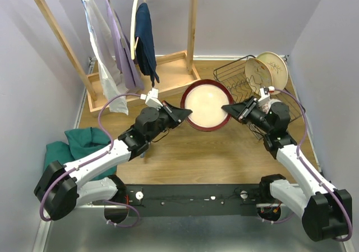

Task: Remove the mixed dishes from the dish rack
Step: Pick up the plate from the dish rack, then place the plate at the center of the board.

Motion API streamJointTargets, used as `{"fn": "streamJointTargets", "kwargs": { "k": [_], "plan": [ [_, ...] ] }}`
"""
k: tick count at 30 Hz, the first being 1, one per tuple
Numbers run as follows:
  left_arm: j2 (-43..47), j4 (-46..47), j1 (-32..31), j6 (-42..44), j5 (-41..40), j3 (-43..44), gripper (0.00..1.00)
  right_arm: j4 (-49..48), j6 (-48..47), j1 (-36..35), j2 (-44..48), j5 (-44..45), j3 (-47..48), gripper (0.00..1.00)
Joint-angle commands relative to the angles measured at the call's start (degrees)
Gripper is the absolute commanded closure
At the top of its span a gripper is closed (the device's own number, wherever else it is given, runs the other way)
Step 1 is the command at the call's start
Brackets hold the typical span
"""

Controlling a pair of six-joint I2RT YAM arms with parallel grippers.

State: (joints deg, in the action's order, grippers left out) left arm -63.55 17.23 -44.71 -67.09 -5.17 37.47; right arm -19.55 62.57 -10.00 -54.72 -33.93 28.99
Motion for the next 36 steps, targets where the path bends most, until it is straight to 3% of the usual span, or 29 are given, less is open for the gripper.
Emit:
{"fn": "streamJointTargets", "kwargs": {
  "k": [1, 2, 4, 5, 8, 11, 20, 36],
  "plan": [
    [1.23, 3.07, -0.29, 1.0, -0.46, -1.96, 1.0, 3.27, -4.27, -0.46, 4.79, 1.14, 2.29, 0.78],
    [1.41, 3.33, -0.29, 0.74, -0.54, -2.31, 1.0, 7.38, -5.6, -0.46, 5.06, 2.11, 2.64, 0.59],
    [1.76, 3.59, -0.29, 0.56, -0.72, -2.84, 1.0, 11.88, -9.72, -0.55, 6.2, 5.61, 4.05, 0.43],
    [1.76, 3.51, -0.38, 0.38, -0.72, -3.11, 1.0, 16.17, -10.96, -0.55, 6.55, 7.02, 4.58, 0.29],
    [1.85, 3.51, -0.29, 0.21, -0.9, -3.55, 1.0, 23.99, -16.15, -0.55, 7.78, 12.12, 6.86, 0.13],
    [1.41, 2.98, -0.29, 0.73, -0.63, -3.55, 1.0, 29.2, -20.11, -0.55, 8.49, 16.34, 8.8, 0.04],
    [-0.44, -4.48, -0.38, 2.75, 1.91, -4.07, 1.0, 36.77, -26.62, -0.46, 10.51, 23.47, 12.4, 0.0],
    [0.62, -11.08, -0.2, 4.6, 6.93, -10.93, 1.0, 35.55, -27.59, -0.55, 8.58, 22.68, 11.26, 0.0]
  ]
}}
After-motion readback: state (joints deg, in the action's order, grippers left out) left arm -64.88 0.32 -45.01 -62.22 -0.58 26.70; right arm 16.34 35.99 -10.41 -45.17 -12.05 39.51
